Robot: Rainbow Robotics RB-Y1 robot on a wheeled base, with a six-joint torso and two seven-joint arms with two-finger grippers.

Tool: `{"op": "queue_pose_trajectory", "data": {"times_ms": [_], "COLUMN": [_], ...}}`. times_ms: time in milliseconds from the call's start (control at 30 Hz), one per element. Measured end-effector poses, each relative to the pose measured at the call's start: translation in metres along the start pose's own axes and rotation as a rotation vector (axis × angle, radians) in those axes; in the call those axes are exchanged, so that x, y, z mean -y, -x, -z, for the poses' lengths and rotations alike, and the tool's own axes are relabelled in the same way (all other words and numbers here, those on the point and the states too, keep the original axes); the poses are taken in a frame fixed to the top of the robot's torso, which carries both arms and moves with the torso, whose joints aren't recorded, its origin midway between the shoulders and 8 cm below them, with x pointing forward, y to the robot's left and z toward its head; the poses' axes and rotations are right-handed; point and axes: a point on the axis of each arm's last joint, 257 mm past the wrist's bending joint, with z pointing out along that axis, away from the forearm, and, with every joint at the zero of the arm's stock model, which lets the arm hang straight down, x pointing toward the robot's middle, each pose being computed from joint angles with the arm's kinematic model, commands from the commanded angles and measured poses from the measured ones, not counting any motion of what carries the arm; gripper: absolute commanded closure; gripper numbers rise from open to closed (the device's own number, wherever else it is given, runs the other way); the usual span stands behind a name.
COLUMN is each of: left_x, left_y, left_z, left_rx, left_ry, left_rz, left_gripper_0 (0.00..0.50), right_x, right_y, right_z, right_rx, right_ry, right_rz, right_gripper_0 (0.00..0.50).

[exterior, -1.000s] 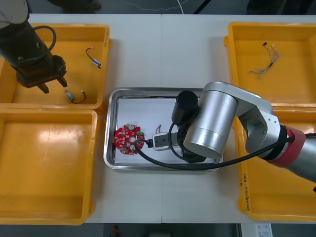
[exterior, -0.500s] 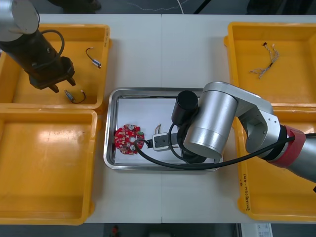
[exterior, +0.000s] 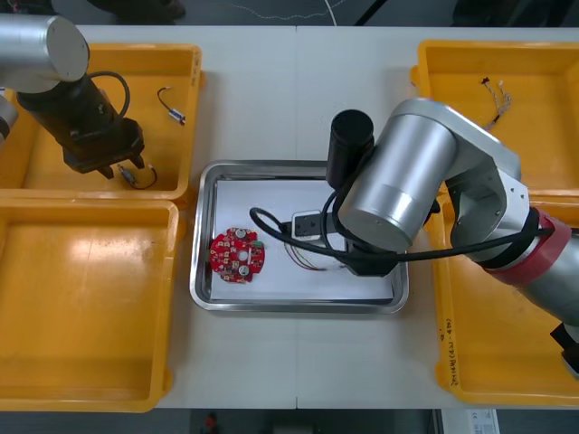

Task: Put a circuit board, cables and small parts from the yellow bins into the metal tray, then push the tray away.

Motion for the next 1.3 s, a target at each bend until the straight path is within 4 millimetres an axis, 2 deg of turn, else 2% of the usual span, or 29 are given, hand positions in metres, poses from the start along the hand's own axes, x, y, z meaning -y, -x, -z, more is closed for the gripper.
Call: {"op": "queue_pose_trajectory", "data": {"times_ms": [300,500,667,833,867,900,933,967,1000,1133,1300], "left_x": [-0.001,-0.001,-0.003,-0.005,-0.005,-0.005,-0.005,-0.005,-0.005,-0.004,-0.004], "left_y": [-0.003,-0.004,-0.003,-0.003,-0.003,-0.003,-0.003,-0.003,-0.003,-0.003,-0.002], "left_z": [-0.011,-0.016,-0.021,-0.024,-0.024,-0.024,-0.024,-0.024,-0.024,-0.024,-0.024], "left_rx": [-0.012,-0.016,-0.013,-0.014,-0.015,-0.015,-0.015,-0.015,-0.015,-0.014,-0.011], "left_ry": [-0.003,-0.005,-0.008,-0.008,-0.008,-0.008,-0.008,-0.008,-0.008,-0.009,-0.011], "left_rz": [0.020,0.027,0.042,0.039,0.033,0.022,0.013,0.007,0.004,-0.006,-0.006], "left_gripper_0": [0.000,0.000,0.000,0.000,0.039,0.170,0.273,0.477,0.499,0.500,0.500], "right_x": [0.043,0.067,0.087,0.106,0.109,0.113,0.116,0.120,0.124,0.138,0.143], "right_y": [0.001,-0.011,-0.046,-0.104,-0.115,-0.126,-0.136,-0.147,-0.156,-0.191,-0.225], "right_z": [0.051,0.079,0.093,0.102,0.103,0.105,0.107,0.110,0.112,0.120,0.115], "right_rx": [0.111,0.197,0.238,0.230,0.224,0.217,0.208,0.199,0.192,0.167,0.156], "right_ry": [-0.106,-0.126,-0.132,-0.173,-0.183,-0.196,-0.212,-0.229,-0.245,-0.297,-0.278], "right_rz": [-0.110,-0.199,-0.326,-0.479,-0.503,-0.528,-0.554,-0.579,-0.603,-0.705,-0.828], "right_gripper_0": [0.000,0.000,0.000,0.000,0.000,0.000,0.000,0.000,0.000,0.000,0.000]}}
